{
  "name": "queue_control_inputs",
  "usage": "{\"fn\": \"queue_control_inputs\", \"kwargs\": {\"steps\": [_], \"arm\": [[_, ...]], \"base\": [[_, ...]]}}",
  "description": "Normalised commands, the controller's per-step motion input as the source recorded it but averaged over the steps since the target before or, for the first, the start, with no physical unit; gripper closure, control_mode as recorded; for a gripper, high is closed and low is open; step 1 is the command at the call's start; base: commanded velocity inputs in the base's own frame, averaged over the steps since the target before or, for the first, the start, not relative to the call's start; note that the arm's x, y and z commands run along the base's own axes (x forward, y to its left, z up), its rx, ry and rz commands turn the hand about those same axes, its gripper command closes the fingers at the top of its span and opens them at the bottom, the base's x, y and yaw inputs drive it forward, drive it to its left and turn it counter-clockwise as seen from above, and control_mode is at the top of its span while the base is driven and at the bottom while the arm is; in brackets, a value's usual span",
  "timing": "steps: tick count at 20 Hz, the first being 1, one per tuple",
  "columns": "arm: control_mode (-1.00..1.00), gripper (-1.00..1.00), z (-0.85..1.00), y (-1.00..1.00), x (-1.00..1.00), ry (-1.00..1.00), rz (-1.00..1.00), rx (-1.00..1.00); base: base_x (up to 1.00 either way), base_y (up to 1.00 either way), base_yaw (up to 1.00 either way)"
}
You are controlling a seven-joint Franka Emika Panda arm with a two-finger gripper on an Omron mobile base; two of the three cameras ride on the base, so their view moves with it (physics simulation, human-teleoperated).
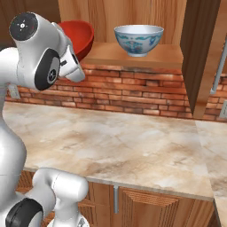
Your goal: Open the cabinet. Pick the bowls from the counter and place them in the cabinet. Then close the cabinet.
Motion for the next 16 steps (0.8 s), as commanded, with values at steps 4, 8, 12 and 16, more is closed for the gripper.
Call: {"fn": "queue_control_inputs", "kwargs": {"steps": [4, 8, 12, 16], "arm": [[-1.0, 1.0, 0.0, 0.0, 0.4, 0.01, 0.0, 0.0], [-1.0, 1.0, 0.0, 0.01, 0.42, 0.0, 0.0, 0.0], [-1.0, 1.0, 0.0, 0.08, 0.4, 0.0, 0.0, 0.0], [-1.0, 1.0, 0.0, 0.16, 0.45, 0.03, 0.0, 0.01]], "base": [[0.0, 0.0, 0.0], [0.0, 0.0, 0.0], [0.0, 0.0, 0.0], [0.0, 0.0, 0.0]]}}
